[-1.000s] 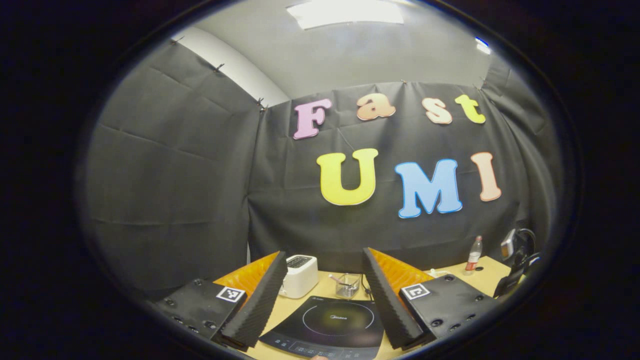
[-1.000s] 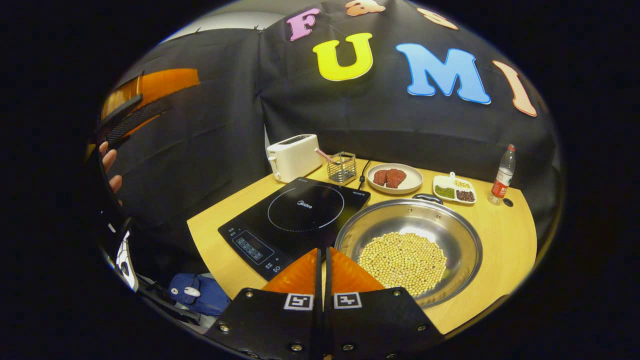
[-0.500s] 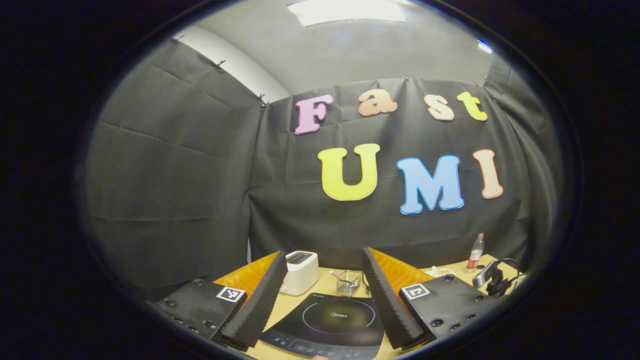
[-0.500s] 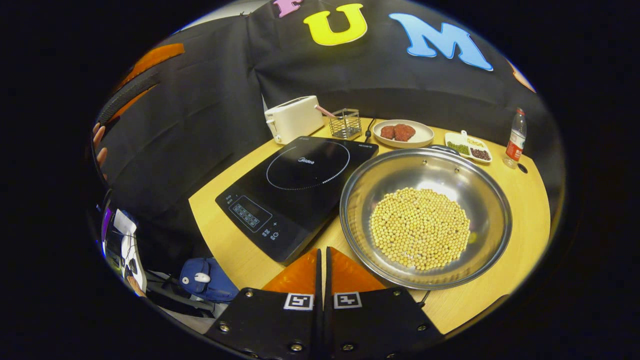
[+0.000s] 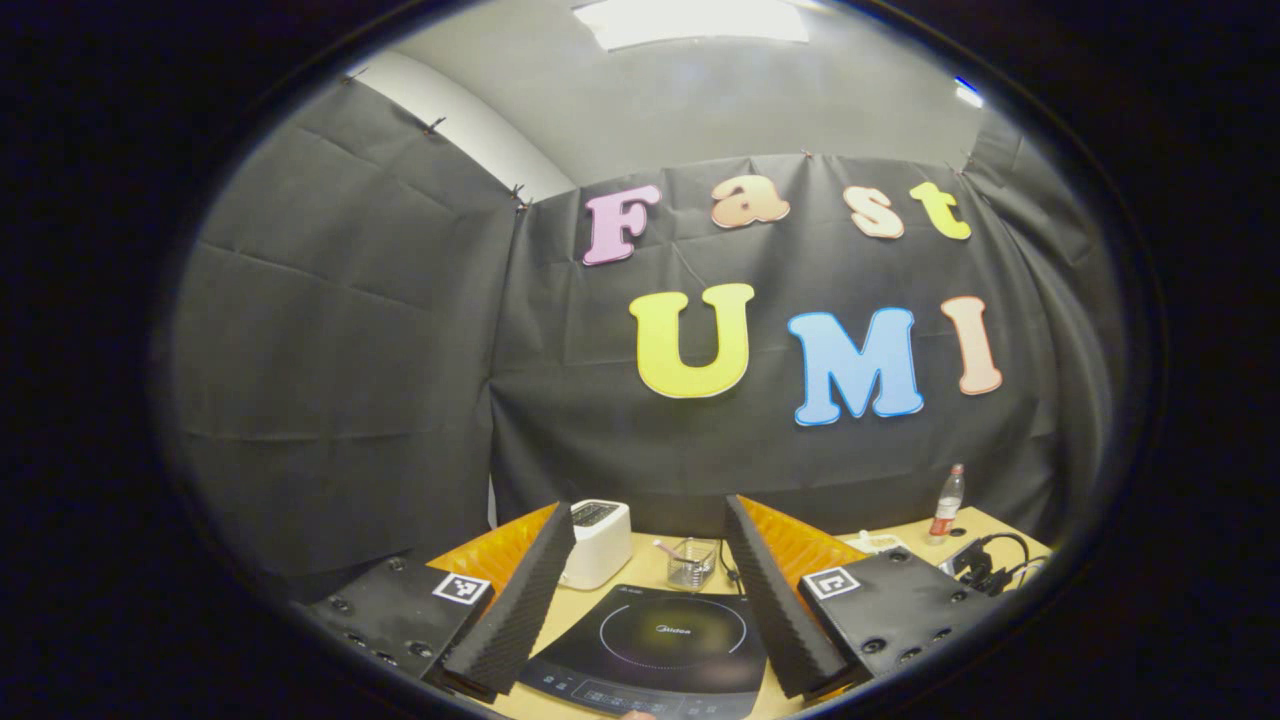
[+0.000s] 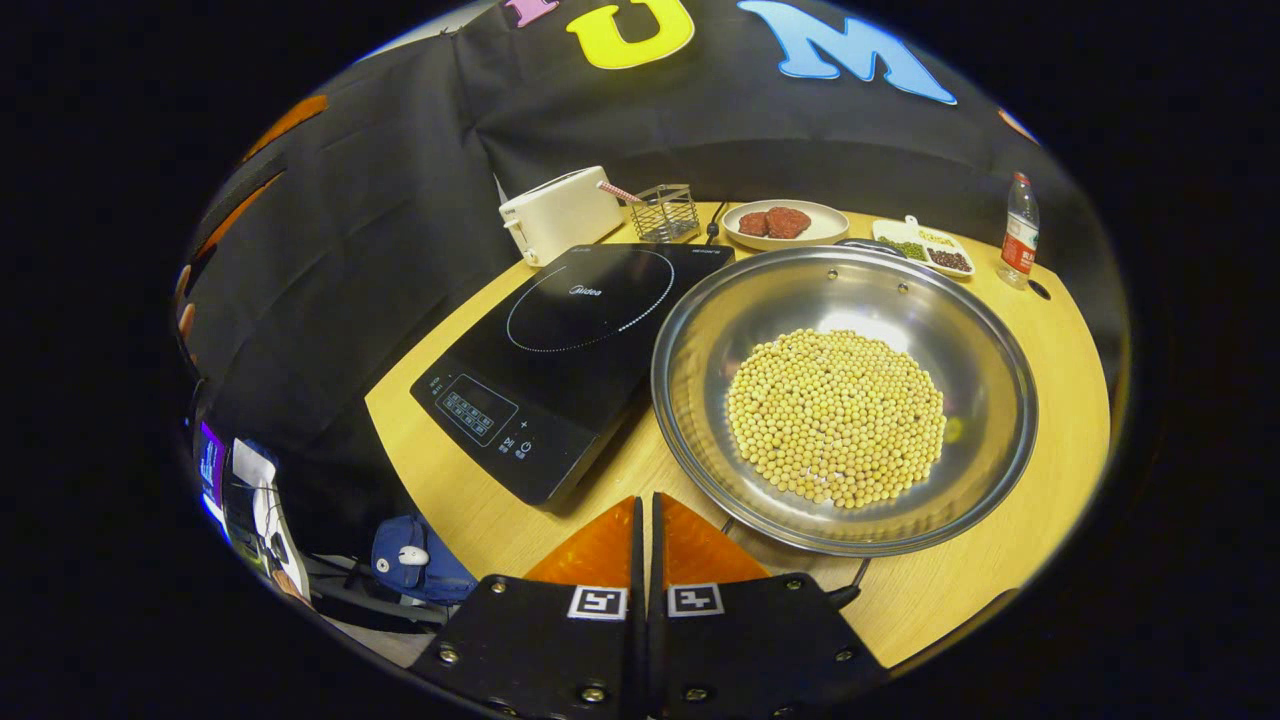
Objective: First push the handle of the pot to place it horizontally, then grasp the pot with both hands and set it on the induction cooktop.
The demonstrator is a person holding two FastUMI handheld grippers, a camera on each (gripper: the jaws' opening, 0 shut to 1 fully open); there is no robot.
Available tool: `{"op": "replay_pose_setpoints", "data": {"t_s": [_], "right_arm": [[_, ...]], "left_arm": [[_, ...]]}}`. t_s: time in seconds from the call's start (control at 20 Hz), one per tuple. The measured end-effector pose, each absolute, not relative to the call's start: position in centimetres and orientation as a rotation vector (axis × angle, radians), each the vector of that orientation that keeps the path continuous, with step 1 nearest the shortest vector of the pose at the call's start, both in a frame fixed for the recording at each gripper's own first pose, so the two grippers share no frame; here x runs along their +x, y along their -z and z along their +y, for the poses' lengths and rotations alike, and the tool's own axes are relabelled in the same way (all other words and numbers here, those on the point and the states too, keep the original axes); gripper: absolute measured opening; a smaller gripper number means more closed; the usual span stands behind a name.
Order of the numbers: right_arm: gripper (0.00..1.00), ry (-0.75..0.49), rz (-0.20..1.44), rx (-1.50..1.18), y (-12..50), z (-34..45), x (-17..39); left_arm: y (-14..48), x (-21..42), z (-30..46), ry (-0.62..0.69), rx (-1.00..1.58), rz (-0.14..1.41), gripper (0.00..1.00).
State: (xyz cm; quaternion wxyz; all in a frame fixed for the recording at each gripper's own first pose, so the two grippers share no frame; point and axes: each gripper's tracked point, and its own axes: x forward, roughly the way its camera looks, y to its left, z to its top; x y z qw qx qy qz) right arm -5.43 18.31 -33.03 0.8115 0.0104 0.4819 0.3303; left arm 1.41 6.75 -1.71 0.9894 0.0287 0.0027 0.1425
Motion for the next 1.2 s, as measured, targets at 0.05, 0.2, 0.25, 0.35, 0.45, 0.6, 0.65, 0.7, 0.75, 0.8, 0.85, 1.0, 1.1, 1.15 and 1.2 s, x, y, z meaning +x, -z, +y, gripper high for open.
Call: {"op": "replay_pose_setpoints", "data": {"t_s": [0.05,0.2,0.25,0.35,0.45,0.6,0.65,0.7,0.75,0.8,0.85,1.0,1.1,1.15,1.2], "right_arm": [[0.01,-0.704,1.031,0.021,33.0,18.2,-5.4],[0.01,-0.696,1.035,0.015,33.0,17.5,-5.6],[0.01,-0.691,1.039,0.017,33.0,17.3,-5.6],[0.01,-0.677,1.045,0.024,33.0,16.7,-5.6],[0.01,-0.663,1.050,0.026,32.9,16.1,-5.6],[0.01,-0.645,1.059,0.019,33.0,15.1,-5.5],[0.01,-0.639,1.063,0.019,33.0,14.7,-5.7],[0.01,-0.631,1.069,0.021,33.0,14.3,-5.7],[0.01,-0.623,1.078,0.022,33.2,14.0,-5.7],[0.01,-0.614,1.088,0.022,33.4,13.6,-5.8],[0.01,-0.606,1.097,0.020,33.6,13.3,-5.9],[0.01,-0.583,1.107,0.017,33.6,12.1,-5.7],[0.01,-0.570,1.115,0.017,33.6,11.4,-5.7],[0.01,-0.563,1.117,0.015,33.7,11.0,-5.6],[0.01,-0.554,1.118,0.012,33.7,10.6,-5.4]], "left_arm": [[1.8,1.6,6.7,-0.284,0.055,0.005,0.98],[1.7,1.8,6.7,-0.277,0.049,-0.002,0.98],[1.7,2.2,6.5,-0.273,0.047,-0.003,0.98],[1.8,2.4,6.3,-0.264,0.041,-0.003,0.98],[1.9,2.8,5.7,-0.252,0.035,-0.004,0.98],[1.8,3.4,4.8,-0.228,0.034,-0.007,0.98],[1.8,3.8,4.4,-0.218,0.033,-0.008,0.98],[1.8,4.0,4.1,-0.210,0.032,-0.010,1.00],[1.7,4.3,3.8,-0.202,0.031,-0.011,1.00],[1.5,4.4,3.5,-0.195,0.030,-0.014,0.94],[1.7,4.6,3.2,-0.187,0.029,-0.015,0.94],[1.6,5.3,2.7,-0.172,0.025,-0.016,0.98],[1.7,5.6,2.4,-0.165,0.016,-0.015,0.98],[1.8,5.7,2.2,-0.162,0.013,-0.013,0.98],[1.9,5.9,2.0,-0.157,0.009,-0.011,0.98]]}}
